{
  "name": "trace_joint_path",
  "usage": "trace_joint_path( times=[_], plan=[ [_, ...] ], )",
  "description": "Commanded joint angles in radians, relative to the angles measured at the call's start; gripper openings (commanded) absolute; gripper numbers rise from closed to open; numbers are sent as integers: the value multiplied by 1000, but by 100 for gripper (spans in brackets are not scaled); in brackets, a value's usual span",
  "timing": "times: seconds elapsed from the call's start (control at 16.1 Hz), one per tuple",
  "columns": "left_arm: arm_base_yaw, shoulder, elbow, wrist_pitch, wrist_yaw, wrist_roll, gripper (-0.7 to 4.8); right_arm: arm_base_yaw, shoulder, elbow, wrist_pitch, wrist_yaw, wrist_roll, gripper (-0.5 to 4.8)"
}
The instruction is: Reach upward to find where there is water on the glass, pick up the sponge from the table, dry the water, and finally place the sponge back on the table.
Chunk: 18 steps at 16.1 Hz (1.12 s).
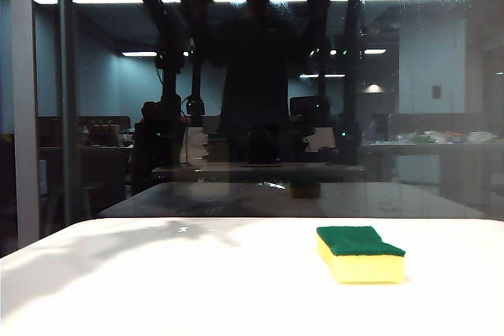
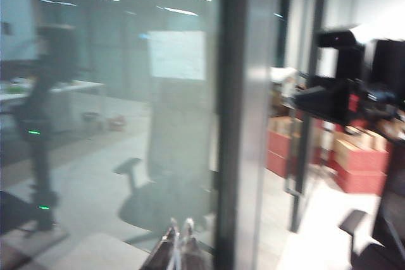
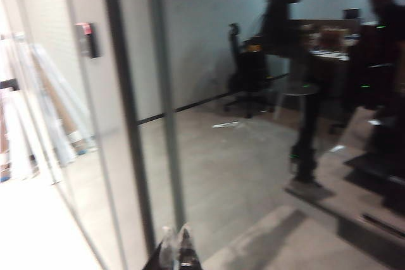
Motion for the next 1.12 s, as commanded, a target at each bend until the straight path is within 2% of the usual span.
trace_joint_path(
  times=[0.06,0.31,0.43,0.5,0.74,0.87,0.93,1.12],
  plan=[
    [0,-5,6,10,-105,2,-6,0,-8,3,20,96,2,-2],
    [0,-5,6,8,-311,15,-6,0,-8,3,20,292,1,-2],
    [0,-5,6,-2,-437,103,-6,0,-8,3,21,417,0,-2],
    [0,-5,6,-23,-551,162,-6,0,-8,3,22,509,-14,-2],
    [0,-5,6,-122,-874,280,-6,0,-8,3,34,772,-47,-2],
    [0,-5,6,-160,-946,323,-6,0,-8,3,41,904,-95,-2],
    [0,-5,6,-164,-946,323,-6,0,-8,3,47,951,-98,-2],
    [0,-5,6,-163,-946,323,-5,0,-8,3,45,980,-98,-2]
  ],
)
